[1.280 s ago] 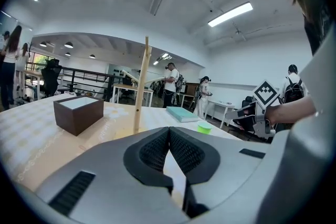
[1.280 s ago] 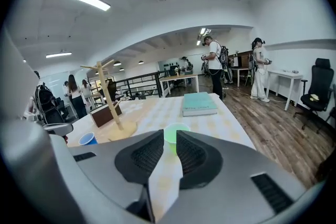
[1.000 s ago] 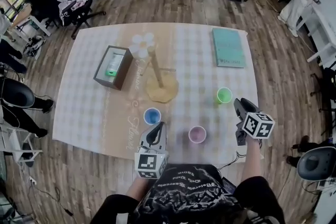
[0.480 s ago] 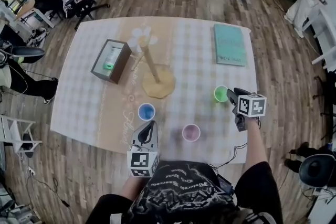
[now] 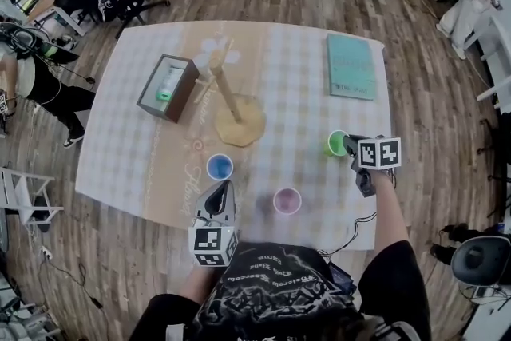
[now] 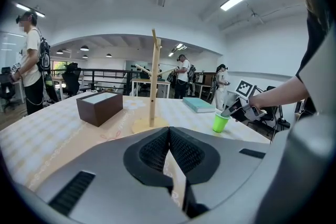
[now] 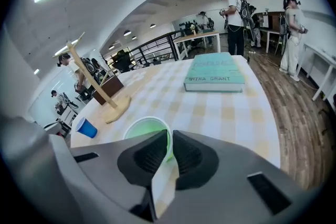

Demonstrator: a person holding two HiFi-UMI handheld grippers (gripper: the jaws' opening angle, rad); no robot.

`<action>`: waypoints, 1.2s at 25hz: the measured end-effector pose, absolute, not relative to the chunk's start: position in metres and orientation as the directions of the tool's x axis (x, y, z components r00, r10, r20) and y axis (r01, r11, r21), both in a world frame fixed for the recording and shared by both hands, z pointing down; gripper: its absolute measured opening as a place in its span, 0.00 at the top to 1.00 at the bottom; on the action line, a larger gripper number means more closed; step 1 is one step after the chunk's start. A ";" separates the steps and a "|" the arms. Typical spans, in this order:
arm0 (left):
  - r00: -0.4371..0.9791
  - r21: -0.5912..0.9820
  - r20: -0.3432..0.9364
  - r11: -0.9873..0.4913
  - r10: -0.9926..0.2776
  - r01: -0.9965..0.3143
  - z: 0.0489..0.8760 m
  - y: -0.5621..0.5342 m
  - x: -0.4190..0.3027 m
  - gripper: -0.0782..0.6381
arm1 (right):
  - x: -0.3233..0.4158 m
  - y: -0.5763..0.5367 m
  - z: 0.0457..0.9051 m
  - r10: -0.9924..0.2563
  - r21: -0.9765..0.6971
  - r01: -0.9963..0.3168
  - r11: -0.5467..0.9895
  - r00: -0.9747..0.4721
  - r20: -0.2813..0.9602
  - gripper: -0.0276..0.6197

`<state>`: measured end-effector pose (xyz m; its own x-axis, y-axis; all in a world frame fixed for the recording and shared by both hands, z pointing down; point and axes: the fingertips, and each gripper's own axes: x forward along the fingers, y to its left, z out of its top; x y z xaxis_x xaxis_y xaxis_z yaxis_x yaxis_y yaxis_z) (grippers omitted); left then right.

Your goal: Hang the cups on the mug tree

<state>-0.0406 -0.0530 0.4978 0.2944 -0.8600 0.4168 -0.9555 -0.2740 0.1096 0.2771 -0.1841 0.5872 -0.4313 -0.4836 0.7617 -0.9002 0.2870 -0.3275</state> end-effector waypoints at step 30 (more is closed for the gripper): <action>0.284 0.178 0.410 -0.230 -0.867 -0.957 0.501 -0.051 -0.052 0.87 | 0.215 -0.238 0.439 -0.781 -0.005 -0.899 0.439 -0.384 0.492 0.90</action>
<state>-0.0523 -0.0514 0.5011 0.2842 -0.8668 0.4097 -0.9569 -0.2296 0.1780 0.2147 -0.2383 0.4395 -0.3845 -0.7810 0.4921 -0.8985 0.4389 -0.0055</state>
